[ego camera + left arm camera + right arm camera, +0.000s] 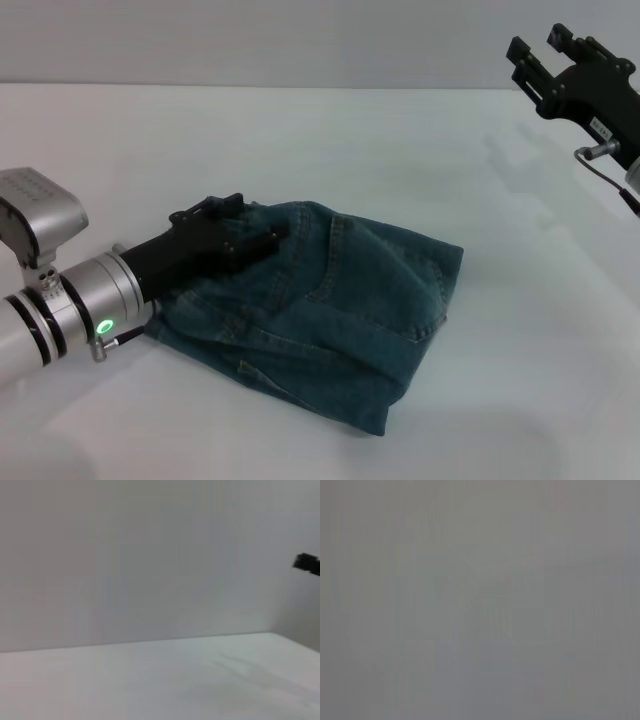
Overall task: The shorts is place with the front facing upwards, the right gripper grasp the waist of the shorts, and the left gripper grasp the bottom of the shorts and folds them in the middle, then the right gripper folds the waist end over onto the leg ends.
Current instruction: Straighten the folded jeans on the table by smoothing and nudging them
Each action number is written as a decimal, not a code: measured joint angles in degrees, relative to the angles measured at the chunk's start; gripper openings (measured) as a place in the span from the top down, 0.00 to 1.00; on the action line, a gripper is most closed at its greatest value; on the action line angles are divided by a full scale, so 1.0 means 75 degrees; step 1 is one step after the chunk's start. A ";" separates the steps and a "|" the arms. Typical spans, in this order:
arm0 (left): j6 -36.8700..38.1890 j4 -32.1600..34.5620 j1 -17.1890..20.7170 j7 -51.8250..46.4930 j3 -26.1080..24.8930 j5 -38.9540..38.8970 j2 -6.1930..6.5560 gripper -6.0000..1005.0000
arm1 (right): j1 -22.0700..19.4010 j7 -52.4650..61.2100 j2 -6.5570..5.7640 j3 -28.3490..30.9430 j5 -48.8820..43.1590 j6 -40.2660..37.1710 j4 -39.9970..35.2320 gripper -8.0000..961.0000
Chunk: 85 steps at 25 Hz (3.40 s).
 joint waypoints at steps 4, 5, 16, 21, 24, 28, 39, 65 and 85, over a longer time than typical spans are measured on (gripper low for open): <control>-0.0275 -0.0124 0.0010 0.0404 -0.0355 -0.0003 0.0000 0.18 | -0.0003 0.0011 0.0004 0.0000 0.0000 -0.0172 0.0127 0.45; -0.0358 -0.0141 0.0029 0.0501 -0.0467 -0.0003 0.0001 0.18 | -0.0006 0.0011 0.0004 0.0000 0.0000 -0.0209 0.0143 0.45; -0.1151 -0.0556 0.0281 0.1922 -0.1613 -0.0004 0.0011 0.18 | -0.0226 0.0014 0.0005 0.0074 0.0000 -0.0754 0.0184 0.45; -0.0975 -0.0583 0.0375 0.2058 -0.2079 -0.0001 0.0026 0.18 | -0.0271 0.0013 0.0004 0.0125 0.0002 -0.0871 0.0240 0.45; -0.0383 -0.0578 0.0470 0.2061 -0.2489 -0.0001 0.0046 0.18 | -0.0273 0.0012 0.0004 0.0101 0.0004 -0.1040 0.0291 0.45; 0.0749 -0.0520 0.0655 0.2124 -0.3032 -0.0001 0.0063 0.18 | -0.0234 0.0255 -0.0017 -0.0075 -0.0114 -0.1423 0.0299 0.45; 0.3281 -0.0589 0.1455 0.3168 -0.3907 -0.0001 0.0069 0.18 | -0.0092 0.6213 -0.0725 -0.0279 -0.4395 -0.4092 -0.2836 0.45; 0.3261 -0.0600 0.1626 0.3185 -0.4040 -0.0001 0.0056 0.18 | 0.2942 1.1039 -0.0042 -0.0591 -1.2055 -0.5284 -0.2665 0.45; 0.3211 -0.0697 0.1649 0.3189 -0.4040 -0.0001 0.0058 0.18 | 0.2524 1.1005 -0.0188 -0.0007 -1.2883 -0.3812 -0.2453 0.45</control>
